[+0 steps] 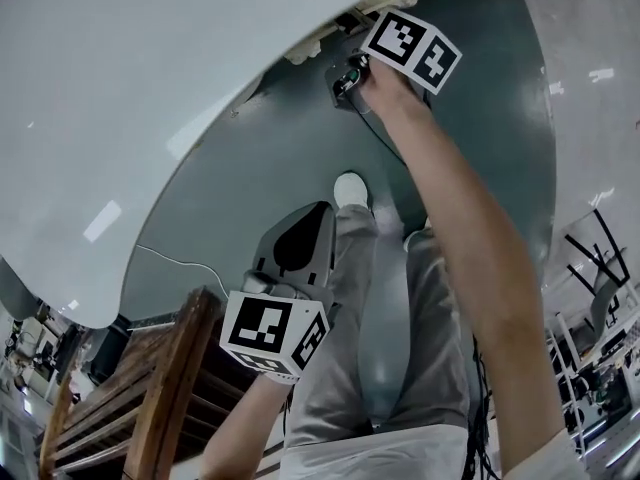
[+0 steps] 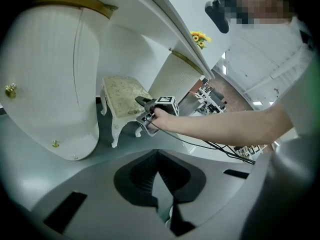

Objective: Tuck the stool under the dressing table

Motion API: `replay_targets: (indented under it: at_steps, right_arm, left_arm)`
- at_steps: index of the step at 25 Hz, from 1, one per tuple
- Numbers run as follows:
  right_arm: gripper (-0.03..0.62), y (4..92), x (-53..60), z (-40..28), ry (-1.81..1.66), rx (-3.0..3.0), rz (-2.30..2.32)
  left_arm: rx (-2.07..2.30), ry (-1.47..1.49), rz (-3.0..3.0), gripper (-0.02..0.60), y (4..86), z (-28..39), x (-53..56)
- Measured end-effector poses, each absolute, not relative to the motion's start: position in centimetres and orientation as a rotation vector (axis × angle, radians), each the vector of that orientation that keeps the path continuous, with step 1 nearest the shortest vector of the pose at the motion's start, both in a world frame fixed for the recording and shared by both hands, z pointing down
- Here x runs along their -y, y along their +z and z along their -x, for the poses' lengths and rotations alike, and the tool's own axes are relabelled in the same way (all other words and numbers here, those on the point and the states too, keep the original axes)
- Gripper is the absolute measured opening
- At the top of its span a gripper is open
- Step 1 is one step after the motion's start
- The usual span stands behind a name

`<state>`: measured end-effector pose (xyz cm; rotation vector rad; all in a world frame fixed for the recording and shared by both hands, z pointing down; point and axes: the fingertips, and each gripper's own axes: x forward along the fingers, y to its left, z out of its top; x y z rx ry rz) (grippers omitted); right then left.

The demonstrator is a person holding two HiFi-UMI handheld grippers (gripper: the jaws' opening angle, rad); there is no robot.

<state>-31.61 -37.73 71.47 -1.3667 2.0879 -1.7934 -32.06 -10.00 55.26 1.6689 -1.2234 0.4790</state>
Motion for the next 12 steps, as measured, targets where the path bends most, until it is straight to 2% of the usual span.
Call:
replay_targets:
  at_steps: [6, 12]
  right_arm:
    - [0.474, 71.0, 38.7, 34.1, -1.780, -2.178, 1.273]
    - [0.469, 70.5, 35.8, 33.0, -1.791, -2.180, 1.260]
  left_arm:
    - [1.240, 0.477, -1.661, 0.009, 55.4, 33.3, 8.9]
    - [1.254, 0.473, -1.672, 0.009, 55.0, 32.1, 8.2]
